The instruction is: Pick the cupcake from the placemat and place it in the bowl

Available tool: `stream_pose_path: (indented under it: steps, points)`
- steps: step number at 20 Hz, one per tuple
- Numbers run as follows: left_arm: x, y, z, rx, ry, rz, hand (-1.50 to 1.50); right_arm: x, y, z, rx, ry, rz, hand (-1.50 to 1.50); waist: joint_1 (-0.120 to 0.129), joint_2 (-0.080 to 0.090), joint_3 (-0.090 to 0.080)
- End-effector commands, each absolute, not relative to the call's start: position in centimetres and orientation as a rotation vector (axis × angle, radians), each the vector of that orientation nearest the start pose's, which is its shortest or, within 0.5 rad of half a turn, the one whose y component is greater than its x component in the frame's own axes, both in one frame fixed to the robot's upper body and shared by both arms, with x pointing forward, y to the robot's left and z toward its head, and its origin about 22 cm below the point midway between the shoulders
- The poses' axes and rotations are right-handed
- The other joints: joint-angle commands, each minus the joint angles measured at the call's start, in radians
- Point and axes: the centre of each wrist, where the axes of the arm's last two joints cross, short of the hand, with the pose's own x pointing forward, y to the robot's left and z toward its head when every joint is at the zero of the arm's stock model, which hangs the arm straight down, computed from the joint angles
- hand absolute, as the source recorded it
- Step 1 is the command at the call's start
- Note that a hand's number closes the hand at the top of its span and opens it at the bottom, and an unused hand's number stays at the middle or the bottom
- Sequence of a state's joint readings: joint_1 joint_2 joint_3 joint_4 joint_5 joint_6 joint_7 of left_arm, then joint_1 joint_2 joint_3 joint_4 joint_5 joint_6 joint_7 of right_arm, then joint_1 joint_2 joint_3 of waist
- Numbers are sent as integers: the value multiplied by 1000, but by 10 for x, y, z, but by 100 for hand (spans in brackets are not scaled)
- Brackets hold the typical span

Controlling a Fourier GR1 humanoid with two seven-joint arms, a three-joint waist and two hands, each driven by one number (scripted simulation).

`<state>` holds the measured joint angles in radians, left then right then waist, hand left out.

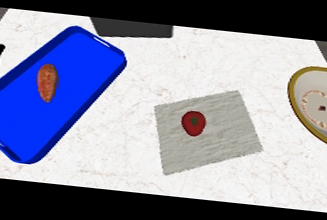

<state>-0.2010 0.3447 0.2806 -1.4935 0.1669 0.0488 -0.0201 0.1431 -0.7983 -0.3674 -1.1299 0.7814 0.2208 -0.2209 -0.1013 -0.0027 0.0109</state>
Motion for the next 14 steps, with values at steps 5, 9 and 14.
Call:
stream_pose_path:
  steps: [5, 9, 14]
  points:
    - [279, 344, 74, 271, -1767, 72, 0, 81, -631, 139, -1244, -751, 758, 150, 54, 0, 1]
    - [278, 351, 75, 286, -1775, 72, 0, 50, -651, 167, -1290, -870, 735, 150, 53, -3, 0]
    - [287, 342, 85, 268, -1784, 51, 0, 45, -664, 204, -1302, -1155, 697, 150, 76, -2, -4]
